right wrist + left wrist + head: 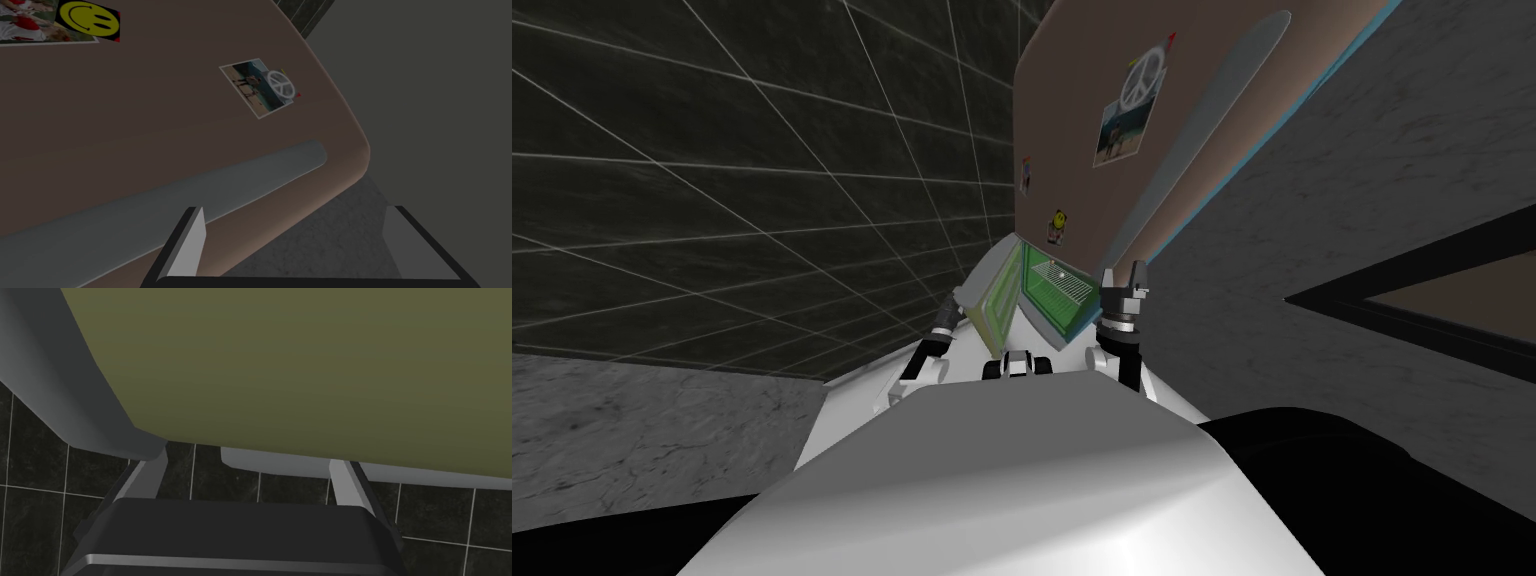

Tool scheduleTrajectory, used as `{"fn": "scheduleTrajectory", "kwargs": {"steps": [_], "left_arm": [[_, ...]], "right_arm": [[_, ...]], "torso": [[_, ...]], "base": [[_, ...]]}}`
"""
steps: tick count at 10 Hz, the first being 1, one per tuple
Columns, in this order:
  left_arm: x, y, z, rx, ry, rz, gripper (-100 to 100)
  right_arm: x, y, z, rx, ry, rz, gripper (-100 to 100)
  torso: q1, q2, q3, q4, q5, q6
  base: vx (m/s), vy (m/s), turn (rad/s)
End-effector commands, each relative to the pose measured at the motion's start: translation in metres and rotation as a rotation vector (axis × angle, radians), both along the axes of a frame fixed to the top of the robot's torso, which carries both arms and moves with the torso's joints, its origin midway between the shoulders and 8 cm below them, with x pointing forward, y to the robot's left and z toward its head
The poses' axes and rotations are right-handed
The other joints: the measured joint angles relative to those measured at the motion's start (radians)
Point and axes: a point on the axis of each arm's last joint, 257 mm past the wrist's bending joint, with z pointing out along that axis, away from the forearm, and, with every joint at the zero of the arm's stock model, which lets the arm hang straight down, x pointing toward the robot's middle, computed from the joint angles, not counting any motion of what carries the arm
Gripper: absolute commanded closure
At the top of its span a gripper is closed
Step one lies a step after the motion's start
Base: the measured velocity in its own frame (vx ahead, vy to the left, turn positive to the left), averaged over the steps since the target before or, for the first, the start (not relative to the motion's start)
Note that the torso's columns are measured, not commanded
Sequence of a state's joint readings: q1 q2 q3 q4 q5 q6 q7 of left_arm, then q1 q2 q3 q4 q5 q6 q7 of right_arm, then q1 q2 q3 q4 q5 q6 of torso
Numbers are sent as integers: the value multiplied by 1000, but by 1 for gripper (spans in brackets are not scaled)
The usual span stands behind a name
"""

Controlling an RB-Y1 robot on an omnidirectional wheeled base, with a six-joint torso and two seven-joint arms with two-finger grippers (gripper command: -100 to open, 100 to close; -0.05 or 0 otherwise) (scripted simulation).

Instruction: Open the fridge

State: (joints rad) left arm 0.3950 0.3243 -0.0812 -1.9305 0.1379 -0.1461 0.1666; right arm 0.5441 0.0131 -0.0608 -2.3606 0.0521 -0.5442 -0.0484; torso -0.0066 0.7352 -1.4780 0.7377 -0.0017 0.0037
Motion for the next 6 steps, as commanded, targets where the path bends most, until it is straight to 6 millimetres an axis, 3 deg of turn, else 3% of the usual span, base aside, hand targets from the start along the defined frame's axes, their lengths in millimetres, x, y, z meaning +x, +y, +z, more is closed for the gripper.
{"fn": "scheduleTrajectory", "kwargs": {"steps": [1,2,3,5,6], "left_arm": [[12,-5,0,-4,-4,-7,100],[19,-10,-7,-7,9,-11,100],[23,-12,-1,-7,-5,-16,100],[42,-24,-9,-12,9,-30,100],[47,-26,-3,-11,-5,-36,100]], "right_arm": [[0,0,0,0,0,0,0],[0,0,0,0,0,0,0],[0,0,0,0,0,0,0],[0,0,0,0,0,0,0],[0,0,0,0,0,0,0]], "torso": [[3,2,2,0,2,-1],[11,4,3,0,3,-2],[19,1,1,0,5,-2],[8,2,1,0,2,-3],[7,3,2,0,2,-4]], "base": [[-27,92,-70],[-14,242,-84],[-32,217,-38],[-49,227,-70],[-15,188,-44]]}}
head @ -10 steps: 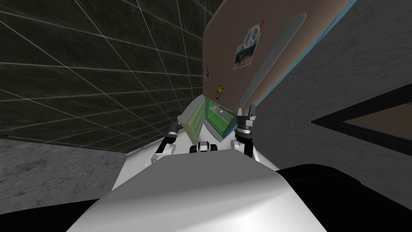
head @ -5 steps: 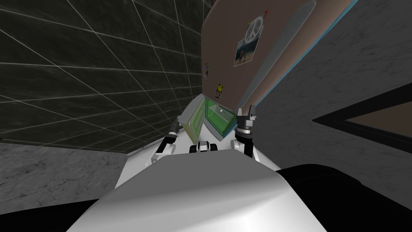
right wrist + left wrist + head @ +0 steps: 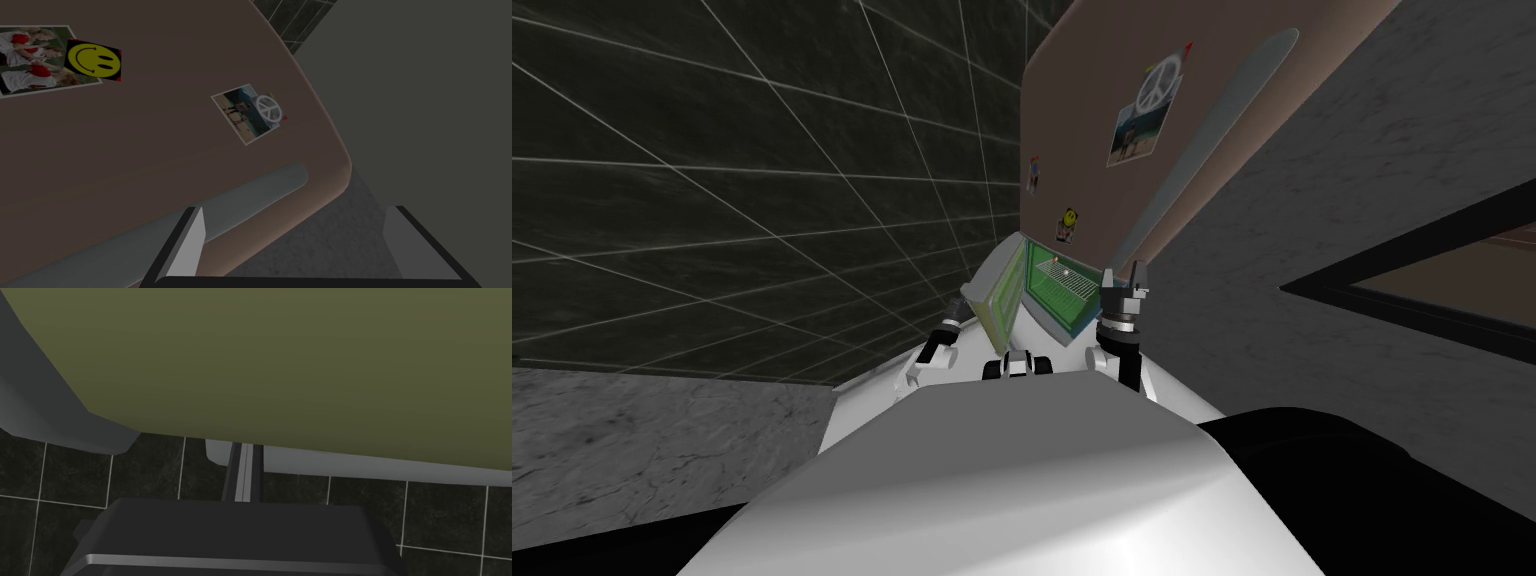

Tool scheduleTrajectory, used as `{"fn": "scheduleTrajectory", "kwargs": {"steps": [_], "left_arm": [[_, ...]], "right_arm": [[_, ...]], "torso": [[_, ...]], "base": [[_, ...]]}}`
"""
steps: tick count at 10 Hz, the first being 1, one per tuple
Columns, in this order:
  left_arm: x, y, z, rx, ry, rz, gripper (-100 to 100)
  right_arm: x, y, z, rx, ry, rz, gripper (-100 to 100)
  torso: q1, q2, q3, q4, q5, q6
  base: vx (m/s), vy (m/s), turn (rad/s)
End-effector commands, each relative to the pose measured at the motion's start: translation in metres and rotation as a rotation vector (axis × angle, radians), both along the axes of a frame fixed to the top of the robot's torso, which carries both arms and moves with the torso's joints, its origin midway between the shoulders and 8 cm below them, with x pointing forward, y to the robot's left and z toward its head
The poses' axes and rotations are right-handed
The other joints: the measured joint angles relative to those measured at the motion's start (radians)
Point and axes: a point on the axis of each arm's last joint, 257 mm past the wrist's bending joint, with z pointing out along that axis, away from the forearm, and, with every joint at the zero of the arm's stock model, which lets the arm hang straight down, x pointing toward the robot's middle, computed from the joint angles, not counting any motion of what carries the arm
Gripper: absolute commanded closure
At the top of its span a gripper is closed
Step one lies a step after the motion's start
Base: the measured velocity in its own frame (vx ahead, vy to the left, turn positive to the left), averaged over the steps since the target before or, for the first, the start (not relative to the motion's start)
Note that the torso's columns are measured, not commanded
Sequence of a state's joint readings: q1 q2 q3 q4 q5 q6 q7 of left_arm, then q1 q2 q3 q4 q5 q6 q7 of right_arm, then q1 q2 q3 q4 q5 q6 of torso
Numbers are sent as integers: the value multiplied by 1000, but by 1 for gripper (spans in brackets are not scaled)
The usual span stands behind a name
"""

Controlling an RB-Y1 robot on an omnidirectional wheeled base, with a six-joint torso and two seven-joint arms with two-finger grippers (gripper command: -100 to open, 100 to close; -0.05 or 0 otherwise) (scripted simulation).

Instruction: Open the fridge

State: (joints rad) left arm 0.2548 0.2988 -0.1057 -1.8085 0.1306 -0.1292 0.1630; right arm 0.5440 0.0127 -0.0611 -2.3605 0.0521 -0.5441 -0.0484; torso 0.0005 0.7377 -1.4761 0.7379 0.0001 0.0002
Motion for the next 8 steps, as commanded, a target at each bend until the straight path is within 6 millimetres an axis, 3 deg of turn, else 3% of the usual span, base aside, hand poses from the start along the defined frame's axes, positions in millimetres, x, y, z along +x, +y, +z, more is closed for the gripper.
{"fn": "scheduleTrajectory", "kwargs": {"steps": [1,8], "left_arm": [[20,-15,4,-2,-8,-20,100],[65,-51,10,-1,-9,-68,100]], "right_arm": [[0,0,0,0,0,0,0],[0,0,0,0,0,0,0]], "torso": [[-4,-1,-1,0,-1,0],[5,1,1,1,1,0]], "base": [[5,193,-51],[-45,191,-58]]}}
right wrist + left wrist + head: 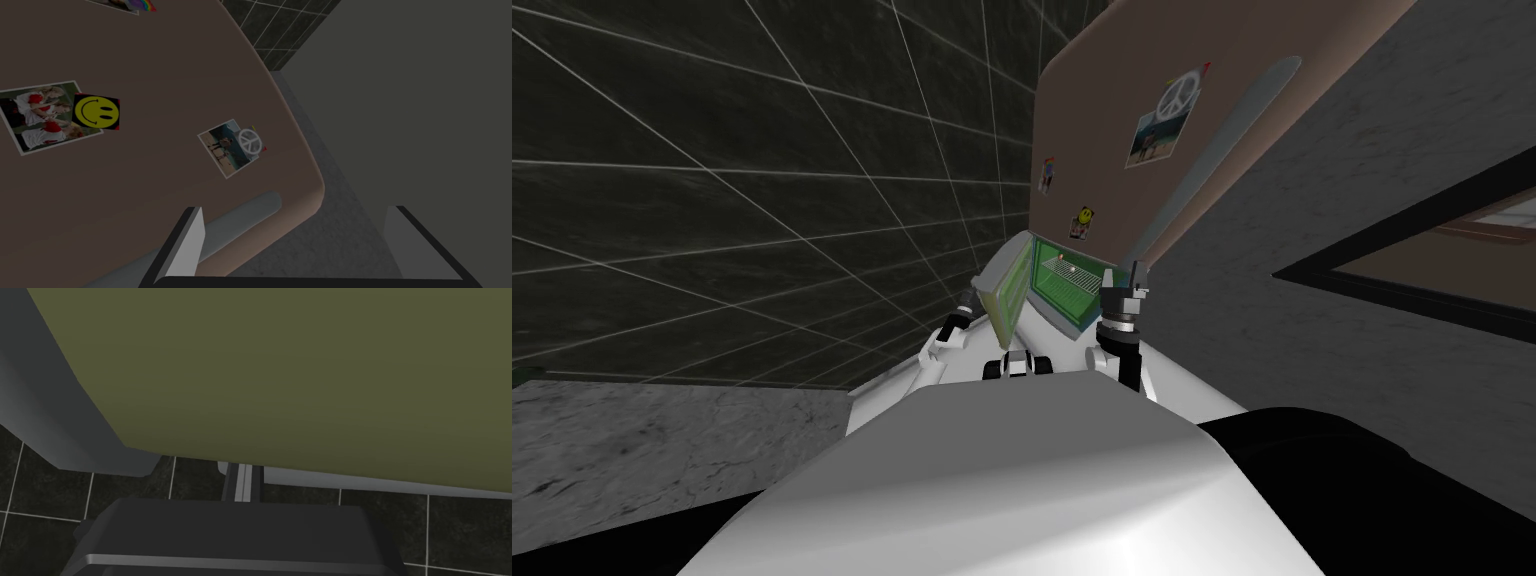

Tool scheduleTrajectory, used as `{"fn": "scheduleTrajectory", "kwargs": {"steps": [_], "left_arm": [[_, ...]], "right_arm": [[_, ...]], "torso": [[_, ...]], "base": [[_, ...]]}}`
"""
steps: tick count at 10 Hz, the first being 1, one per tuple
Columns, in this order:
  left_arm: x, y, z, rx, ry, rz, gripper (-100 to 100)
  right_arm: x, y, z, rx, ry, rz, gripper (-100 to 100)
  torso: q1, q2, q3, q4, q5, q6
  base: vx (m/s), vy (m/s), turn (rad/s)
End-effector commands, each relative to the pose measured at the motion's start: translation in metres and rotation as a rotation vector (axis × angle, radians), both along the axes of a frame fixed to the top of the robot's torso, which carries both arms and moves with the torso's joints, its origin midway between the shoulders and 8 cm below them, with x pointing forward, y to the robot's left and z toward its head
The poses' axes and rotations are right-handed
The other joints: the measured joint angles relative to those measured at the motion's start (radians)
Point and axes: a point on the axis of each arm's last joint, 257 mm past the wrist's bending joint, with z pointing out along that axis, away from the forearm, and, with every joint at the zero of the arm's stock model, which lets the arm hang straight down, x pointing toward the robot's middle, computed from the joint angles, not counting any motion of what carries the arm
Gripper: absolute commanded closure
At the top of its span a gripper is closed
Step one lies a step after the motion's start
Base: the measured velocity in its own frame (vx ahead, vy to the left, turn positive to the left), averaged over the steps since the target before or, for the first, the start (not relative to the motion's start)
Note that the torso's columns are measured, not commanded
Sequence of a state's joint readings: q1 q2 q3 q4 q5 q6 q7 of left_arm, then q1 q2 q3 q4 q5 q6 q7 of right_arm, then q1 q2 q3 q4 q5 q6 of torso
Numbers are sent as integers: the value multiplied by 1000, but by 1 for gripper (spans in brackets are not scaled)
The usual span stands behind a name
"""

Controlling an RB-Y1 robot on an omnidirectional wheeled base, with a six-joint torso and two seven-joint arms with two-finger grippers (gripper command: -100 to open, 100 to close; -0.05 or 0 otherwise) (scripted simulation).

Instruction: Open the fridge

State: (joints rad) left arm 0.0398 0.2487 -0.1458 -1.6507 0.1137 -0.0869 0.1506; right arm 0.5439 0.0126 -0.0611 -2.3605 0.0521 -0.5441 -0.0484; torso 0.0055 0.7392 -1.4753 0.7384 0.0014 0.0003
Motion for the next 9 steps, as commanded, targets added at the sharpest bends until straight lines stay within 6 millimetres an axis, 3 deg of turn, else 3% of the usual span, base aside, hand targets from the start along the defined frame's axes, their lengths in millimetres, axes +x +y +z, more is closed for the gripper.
{"fn": "scheduleTrajectory", "kwargs": {"steps": [1,2,3,5,6,9], "left_arm": [[18,-14,4,5,-3,-22,100],[13,-9,4,3,-4,-16,100],[13,-21,-7,4,19,-35,-100],[13,-14,-4,5,15,-26,-100],[13,-14,-3,4,12,-25,100],[10,-23,-1,3,11,-56,100]], "right_arm": [[0,0,0,0,0,0,0],[0,0,0,0,0,0,0],[0,0,0,0,0,0,0],[0,0,0,0,0,0,0],[0,0,0,0,0,0,0],[0,0,0,0,0,0,0]], "torso": [[-5,-1,-1,0,-1,-1],[-9,-2,-1,-1,-2,0],[-13,-3,-2,-1,-3,0],[-9,-3,-2,0,-3,0],[-8,-2,-1,-1,-2,2],[3,-5,-3,2,0,1]], "base": [[-37,161,-41],[-17,79,-19],[68,45,-198],[21,18,-8],[0,0,0],[69,208,-98]]}}
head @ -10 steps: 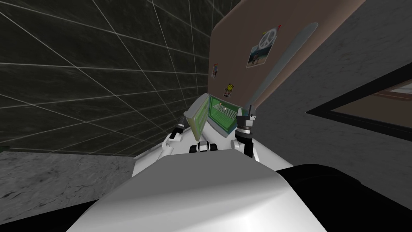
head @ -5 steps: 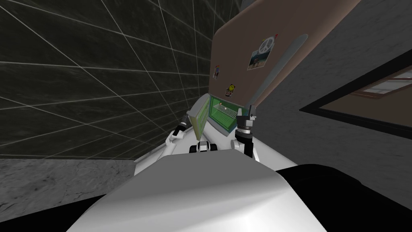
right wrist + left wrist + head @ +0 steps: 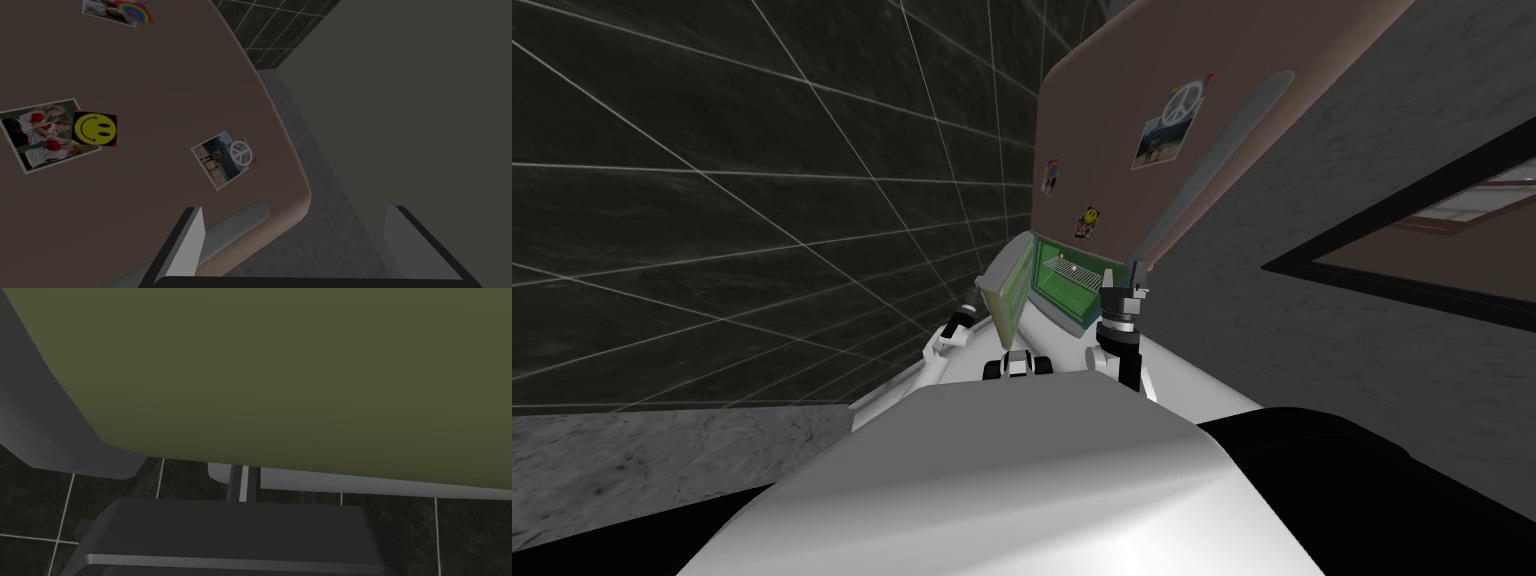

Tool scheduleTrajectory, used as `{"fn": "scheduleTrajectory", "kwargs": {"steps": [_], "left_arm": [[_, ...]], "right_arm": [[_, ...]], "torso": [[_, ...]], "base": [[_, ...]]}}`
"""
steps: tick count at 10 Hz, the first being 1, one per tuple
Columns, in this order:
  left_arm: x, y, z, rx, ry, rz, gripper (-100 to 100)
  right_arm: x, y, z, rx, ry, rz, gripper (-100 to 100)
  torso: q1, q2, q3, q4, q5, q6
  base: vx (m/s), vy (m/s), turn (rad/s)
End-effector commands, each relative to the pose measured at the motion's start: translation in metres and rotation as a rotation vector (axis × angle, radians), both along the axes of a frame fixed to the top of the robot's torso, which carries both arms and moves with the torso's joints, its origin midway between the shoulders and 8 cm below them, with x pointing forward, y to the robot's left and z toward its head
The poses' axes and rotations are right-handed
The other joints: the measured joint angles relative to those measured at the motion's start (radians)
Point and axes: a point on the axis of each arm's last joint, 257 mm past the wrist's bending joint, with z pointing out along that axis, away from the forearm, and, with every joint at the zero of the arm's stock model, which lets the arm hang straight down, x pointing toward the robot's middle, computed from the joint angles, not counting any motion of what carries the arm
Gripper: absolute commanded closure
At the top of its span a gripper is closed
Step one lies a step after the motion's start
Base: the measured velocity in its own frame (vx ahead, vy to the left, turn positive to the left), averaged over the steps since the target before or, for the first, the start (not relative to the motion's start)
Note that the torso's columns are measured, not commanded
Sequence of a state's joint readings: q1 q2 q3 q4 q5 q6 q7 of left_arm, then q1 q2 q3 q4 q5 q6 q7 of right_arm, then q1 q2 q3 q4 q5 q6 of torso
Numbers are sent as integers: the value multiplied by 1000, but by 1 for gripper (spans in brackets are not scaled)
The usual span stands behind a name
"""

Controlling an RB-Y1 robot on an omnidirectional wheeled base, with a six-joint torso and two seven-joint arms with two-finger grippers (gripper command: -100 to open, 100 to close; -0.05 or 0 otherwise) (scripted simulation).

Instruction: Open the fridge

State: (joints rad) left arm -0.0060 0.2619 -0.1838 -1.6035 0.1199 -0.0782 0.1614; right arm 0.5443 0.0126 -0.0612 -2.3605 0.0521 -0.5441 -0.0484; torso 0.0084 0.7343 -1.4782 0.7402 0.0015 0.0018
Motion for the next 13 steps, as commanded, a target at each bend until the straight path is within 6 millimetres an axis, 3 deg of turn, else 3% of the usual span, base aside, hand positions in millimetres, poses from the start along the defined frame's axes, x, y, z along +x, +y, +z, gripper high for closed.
{"fn": "scheduleTrajectory", "kwargs": {"steps": [1,2,3,5,10,11,12,13], "left_arm": [[-1,-8,8,-3,-13,-23,100],[-2,-13,9,-3,-12,-38,100],[0,-8,16,-2,-8,-30,-100],[1,-8,27,-4,-8,-34,-100],[3,-8,59,-5,-8,-49,-100],[1,-8,50,-3,1,-45,-100],[1,-7,50,-3,3,-45,0],[1,-7,50,-3,3,-44,0]], "right_arm": [[0,0,0,0,0,0,0],[0,0,0,0,0,0,0],[0,0,0,0,0,0,0],[0,0,0,1,0,0,0],[0,0,0,1,0,0,0],[0,0,0,1,0,0,0],[0,0,0,1,0,0,0],[0,0,0,1,0,0,0]], "torso": [[-3,-1,-1,-1,-1,0],[-9,1,0,-1,-2,0],[-12,1,1,-2,-3,1],[-24,9,5,1,-7,1],[-8,2,1,-1,-2,-1],[-9,3,1,0,-2,0],[-10,3,2,-1,-2,0],[-9,3,2,-2,-2,-1]], "base": [[100,241,-58],[114,246,-87],[51,116,18],[-16,-45,57],[-8,-27,29],[1,0,12],[0,0,0],[0,0,0]]}}
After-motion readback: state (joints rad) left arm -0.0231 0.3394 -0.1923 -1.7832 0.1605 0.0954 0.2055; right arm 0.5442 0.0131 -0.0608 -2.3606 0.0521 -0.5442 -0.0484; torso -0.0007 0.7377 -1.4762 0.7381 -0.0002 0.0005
